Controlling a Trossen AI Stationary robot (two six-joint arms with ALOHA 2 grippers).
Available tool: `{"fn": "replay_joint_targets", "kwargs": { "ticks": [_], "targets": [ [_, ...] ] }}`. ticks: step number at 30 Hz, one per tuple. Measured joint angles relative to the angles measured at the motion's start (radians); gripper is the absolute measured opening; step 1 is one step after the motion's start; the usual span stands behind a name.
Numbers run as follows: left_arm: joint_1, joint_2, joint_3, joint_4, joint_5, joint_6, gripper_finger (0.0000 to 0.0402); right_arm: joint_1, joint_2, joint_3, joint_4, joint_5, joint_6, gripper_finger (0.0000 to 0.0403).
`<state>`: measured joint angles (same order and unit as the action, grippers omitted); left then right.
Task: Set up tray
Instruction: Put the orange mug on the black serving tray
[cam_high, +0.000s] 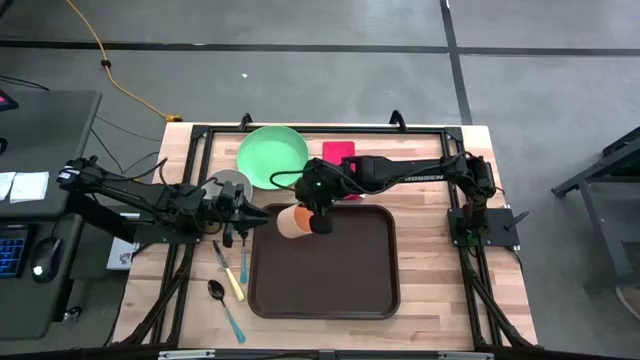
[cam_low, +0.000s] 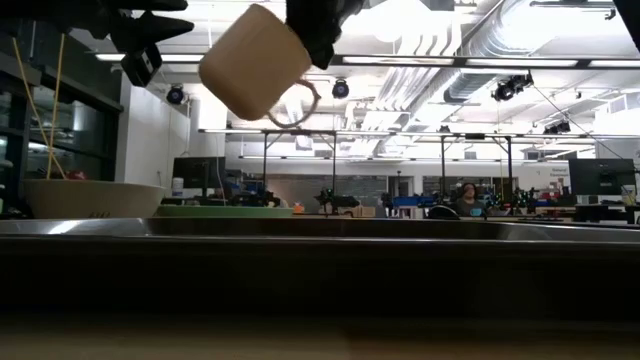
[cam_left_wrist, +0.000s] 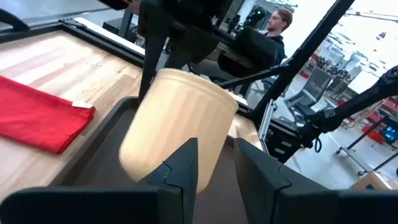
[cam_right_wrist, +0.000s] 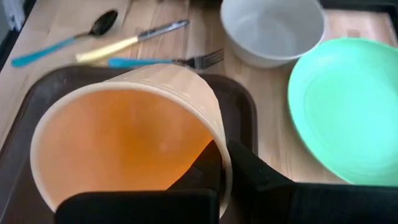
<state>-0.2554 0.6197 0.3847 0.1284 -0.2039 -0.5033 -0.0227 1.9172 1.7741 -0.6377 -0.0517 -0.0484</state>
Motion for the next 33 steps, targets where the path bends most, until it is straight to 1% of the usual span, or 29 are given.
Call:
{"fn": "replay_joint_targets", "kwargs": {
  "ticks": [2,6,13,15,23,25,31,33],
  "targets": [
    [0.000,-0.001,0.000,0.003,0.000,-0.011,0.0136,0.000,0.002,0.000,0.006,0.028,0.014,0.0000],
    [0.000,-0.007,0.000,0.003,-0.001,-0.037,0.0136,0.000,0.015,-0.001,0.023,0.122,0.027,0.0000],
    [0.000,-0.009,-0.001,0.004,-0.058,-0.061,0.0136,0.000,0.028,-0.001,0.073,0.236,0.052,0.0000],
    [0.000,-0.009,-0.001,0.003,-0.073,-0.078,0.0136,-0.002,0.029,-0.001,0.082,0.241,0.068,0.0000],
    [0.000,-0.009,-0.001,0.003,-0.104,-0.074,0.0136,-0.005,0.029,-0.001,0.081,0.180,0.115,0.0000],
    [0.000,-0.009,-0.001,0.003,-0.115,-0.076,0.0136,-0.005,0.038,-0.001,0.078,0.194,0.119,0.0000],
    [0.000,-0.008,-0.001,0.003,-0.118,-0.107,0.0136,-0.001,0.095,-0.001,0.080,0.283,0.120,0.0000],
    [0.000,-0.009,-0.001,0.003,-0.119,-0.113,0.0136,0.001,0.109,-0.001,0.085,0.291,0.120,0.0000]
  ]
}}
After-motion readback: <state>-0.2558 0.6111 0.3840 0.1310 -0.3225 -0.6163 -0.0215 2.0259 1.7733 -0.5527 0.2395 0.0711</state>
